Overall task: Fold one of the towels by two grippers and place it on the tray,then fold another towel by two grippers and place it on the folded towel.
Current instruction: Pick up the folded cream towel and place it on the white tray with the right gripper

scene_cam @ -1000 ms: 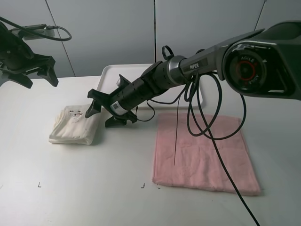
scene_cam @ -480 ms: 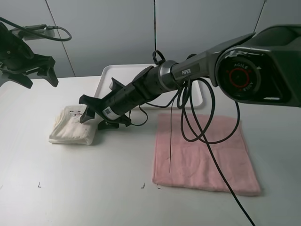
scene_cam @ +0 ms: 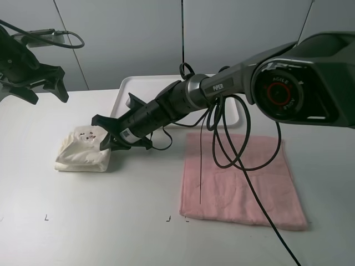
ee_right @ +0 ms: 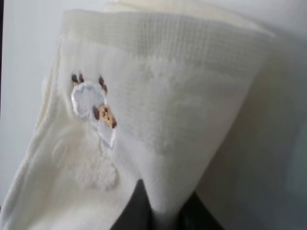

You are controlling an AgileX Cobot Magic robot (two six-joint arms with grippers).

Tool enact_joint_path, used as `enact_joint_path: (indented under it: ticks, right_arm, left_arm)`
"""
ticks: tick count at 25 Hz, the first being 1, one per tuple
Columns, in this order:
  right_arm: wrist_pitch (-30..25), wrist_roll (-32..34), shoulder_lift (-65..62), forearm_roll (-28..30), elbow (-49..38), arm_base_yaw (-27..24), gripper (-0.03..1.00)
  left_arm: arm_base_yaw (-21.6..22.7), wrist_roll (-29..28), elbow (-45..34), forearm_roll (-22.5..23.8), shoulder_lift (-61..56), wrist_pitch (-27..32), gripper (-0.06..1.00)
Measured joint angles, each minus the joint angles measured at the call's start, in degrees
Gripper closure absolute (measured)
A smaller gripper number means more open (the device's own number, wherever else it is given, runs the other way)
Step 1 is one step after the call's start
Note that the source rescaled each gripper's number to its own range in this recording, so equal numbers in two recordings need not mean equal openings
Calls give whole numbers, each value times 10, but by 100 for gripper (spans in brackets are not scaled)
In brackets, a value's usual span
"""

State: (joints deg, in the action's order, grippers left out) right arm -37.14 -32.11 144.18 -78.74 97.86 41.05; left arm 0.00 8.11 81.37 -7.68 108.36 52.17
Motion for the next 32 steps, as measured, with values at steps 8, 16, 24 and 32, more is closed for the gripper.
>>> enact_joint_path:
  ticks: [8, 16, 24, 32]
  right_arm:
    - [10, -2, -54, 5, 0, -51, 92]
    - [26, 48, -68, 100, 0, -211, 92]
    - [46, 76, -65, 148, 0, -244, 91]
    - [69, 86, -65, 150, 0, -244, 1]
  left_arm:
    - [0, 0, 0, 0, 0, 5, -2]
    - [0, 0, 0, 0, 0, 11, -2]
    - [0, 4, 0, 0, 0, 11, -2]
    - [0, 7, 0, 0, 0, 13, -2]
